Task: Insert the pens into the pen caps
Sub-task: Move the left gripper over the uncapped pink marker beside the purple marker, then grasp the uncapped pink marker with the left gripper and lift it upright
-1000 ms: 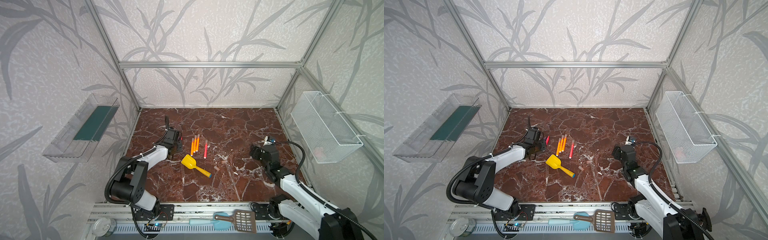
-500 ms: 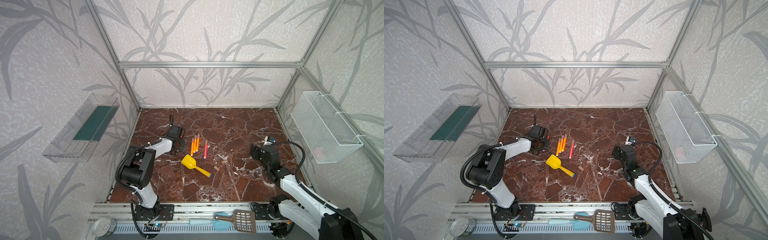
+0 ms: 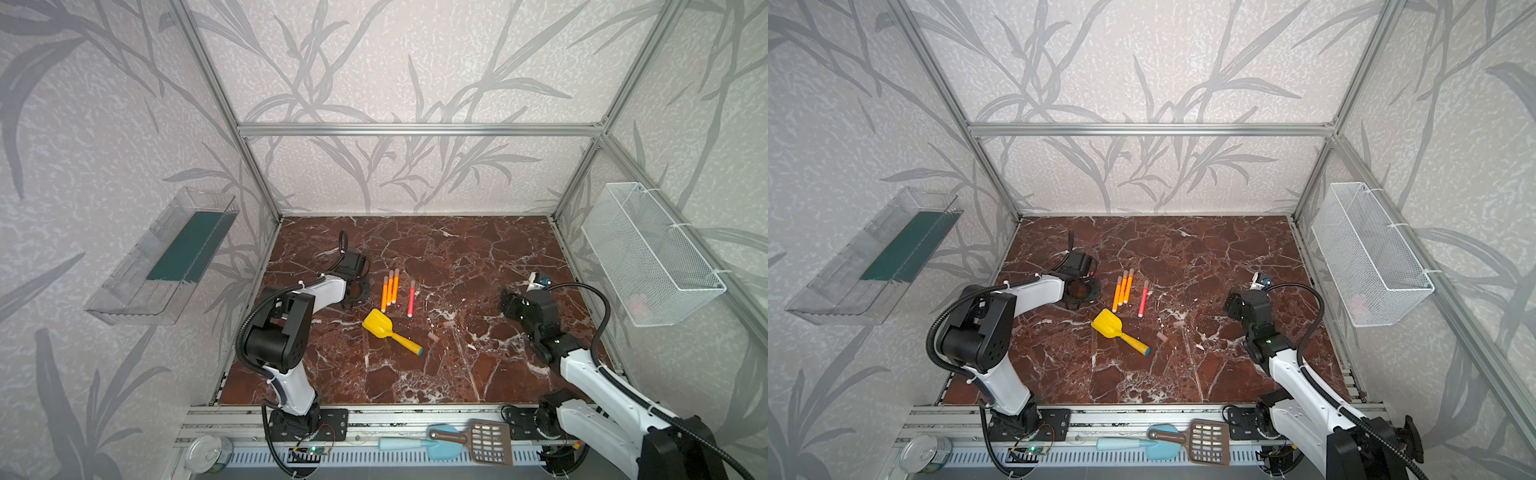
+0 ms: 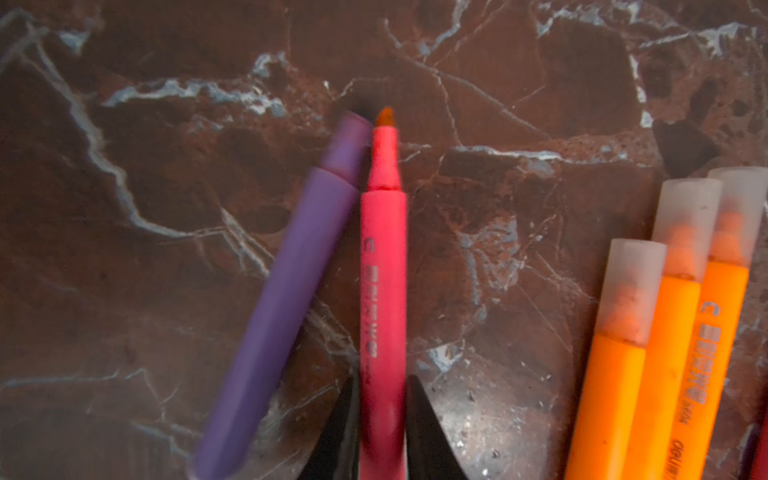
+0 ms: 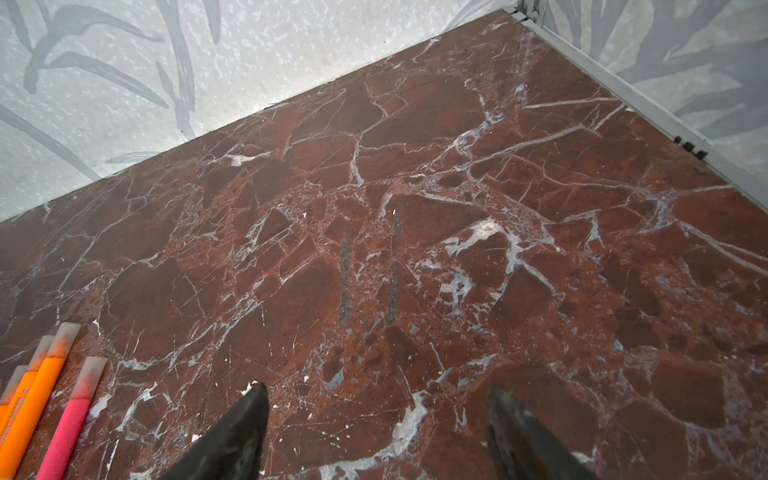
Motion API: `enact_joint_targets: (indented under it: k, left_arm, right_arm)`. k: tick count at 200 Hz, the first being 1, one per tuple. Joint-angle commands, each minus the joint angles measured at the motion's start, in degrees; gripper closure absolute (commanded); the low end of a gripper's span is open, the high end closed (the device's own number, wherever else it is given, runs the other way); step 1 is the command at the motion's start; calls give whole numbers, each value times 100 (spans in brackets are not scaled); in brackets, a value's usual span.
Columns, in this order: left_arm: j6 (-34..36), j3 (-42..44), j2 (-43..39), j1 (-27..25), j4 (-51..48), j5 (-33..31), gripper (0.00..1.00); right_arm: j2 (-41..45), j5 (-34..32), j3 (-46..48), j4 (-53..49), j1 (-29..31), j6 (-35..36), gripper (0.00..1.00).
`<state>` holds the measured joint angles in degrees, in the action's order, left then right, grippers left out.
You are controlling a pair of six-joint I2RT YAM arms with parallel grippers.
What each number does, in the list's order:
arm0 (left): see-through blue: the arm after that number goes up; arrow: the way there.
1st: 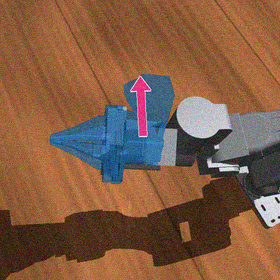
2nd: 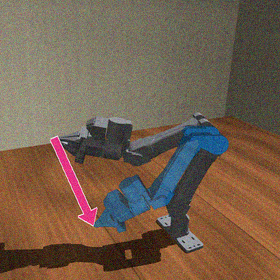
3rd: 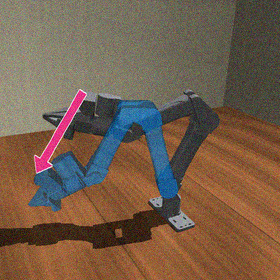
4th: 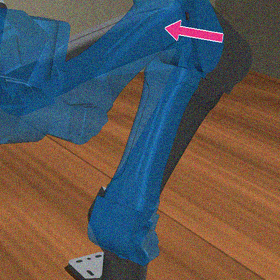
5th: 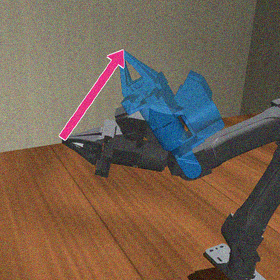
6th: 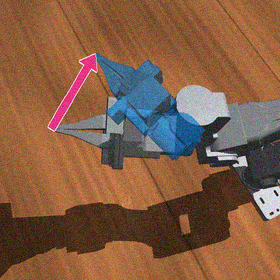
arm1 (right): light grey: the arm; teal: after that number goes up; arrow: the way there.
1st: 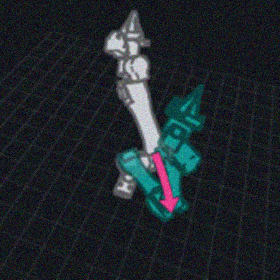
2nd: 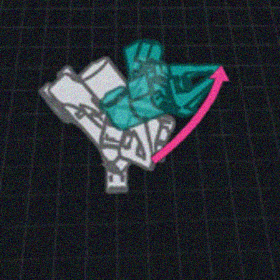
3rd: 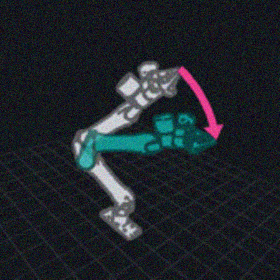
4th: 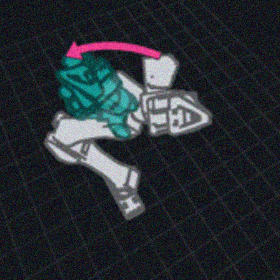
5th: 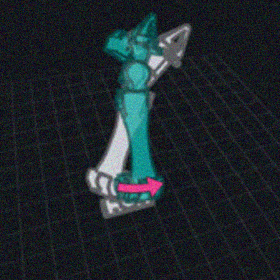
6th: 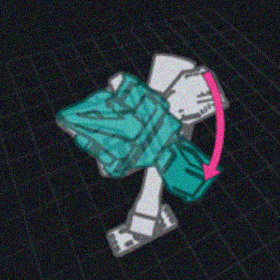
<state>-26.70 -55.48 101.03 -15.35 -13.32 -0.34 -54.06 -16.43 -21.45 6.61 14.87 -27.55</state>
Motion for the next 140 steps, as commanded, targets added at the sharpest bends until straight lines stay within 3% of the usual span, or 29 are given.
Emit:
enact_joint_targets:
  k: [1,44,84,109,140]
  left_arm:
    - [-13,-59,96,2,-267,-57,88]
    - [116,-42,-281,-58,-298,50,97]
    - [156,231,-1286,-286,-374,-46,100]
    - [178,554,-2047,-603,-375,-118,100]
    - [122,1191,-2841,-1302,134,344,100]
  right_arm:
    - [19,8,27,112,-11,30,19]
    - [10,-1,27,112,-11,26,19]
    - [1,-10,21,111,-11,22,19]
    - [14,-27,25,101,-11,13,19]
    - [75,13,32,75,-9,-9,19]
